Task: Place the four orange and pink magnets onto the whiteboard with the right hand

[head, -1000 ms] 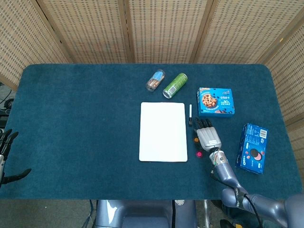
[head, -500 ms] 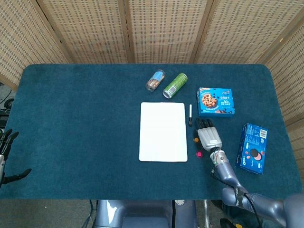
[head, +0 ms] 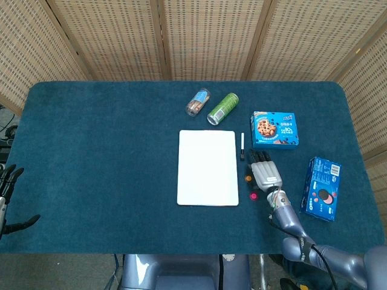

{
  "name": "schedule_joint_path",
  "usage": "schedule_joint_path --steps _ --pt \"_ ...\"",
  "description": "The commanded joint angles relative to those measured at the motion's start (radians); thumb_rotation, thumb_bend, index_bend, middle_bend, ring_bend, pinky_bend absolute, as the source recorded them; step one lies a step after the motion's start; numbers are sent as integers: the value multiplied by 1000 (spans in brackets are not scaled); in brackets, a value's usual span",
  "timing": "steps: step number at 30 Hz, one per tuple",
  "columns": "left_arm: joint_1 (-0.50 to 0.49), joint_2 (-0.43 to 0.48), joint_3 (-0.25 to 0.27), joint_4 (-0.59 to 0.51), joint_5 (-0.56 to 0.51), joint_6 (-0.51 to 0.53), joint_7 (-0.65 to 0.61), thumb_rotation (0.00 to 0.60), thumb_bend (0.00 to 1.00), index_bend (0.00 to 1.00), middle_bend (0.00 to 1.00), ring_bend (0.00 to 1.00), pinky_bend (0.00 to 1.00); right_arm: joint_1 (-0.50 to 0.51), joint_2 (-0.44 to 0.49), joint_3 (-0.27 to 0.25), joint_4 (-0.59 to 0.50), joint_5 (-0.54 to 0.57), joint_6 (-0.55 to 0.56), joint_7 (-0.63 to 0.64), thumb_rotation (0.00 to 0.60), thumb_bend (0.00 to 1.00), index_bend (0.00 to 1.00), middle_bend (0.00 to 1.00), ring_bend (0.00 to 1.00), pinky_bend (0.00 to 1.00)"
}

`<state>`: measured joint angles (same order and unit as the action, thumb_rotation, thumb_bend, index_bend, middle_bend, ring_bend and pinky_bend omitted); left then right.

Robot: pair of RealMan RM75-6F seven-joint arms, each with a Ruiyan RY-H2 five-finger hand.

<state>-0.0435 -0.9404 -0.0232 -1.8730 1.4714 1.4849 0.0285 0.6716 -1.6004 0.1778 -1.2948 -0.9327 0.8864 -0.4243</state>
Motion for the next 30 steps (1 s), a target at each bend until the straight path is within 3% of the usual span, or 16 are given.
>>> schedule_joint_path --steps 1,10,18,22,23,26,30 --pt "0 2 0 -1 0 0 -2 600 0 0 0 0 0 9 17 15 -30 7 4 0 600 388 545 0 0 0" --pt "-1 6 5 11 6 -8 -25 600 0 0 0 0 0 124 1 78 -141 106 18 -160 600 388 545 0 0 0" --pt "-19 10 2 21 -12 -48 -47 600 0 0 0 0 0 285 -120 108 -123 309 64 -396 600 388 535 0 0 0" --pt "-24 16 4 26 -12 -60 -61 600 0 0 0 0 0 327 -164 116 -110 388 118 -466 600 292 185 0 0 0" --pt "-25 18 5 27 -11 -62 -67 600 0 0 0 0 0 328 -164 118 -115 388 132 -464 600 272 143 0 0 0" --pt "-27 21 7 31 -10 -68 -78 600 0 0 0 0 0 315 -139 115 -151 371 161 -449 600 260 127 0 0 0" --pt "-27 26 8 32 -9 -70 -89 600 0 0 0 0 0 265 -63 81 -229 320 208 -416 600 260 209 0 0 0"
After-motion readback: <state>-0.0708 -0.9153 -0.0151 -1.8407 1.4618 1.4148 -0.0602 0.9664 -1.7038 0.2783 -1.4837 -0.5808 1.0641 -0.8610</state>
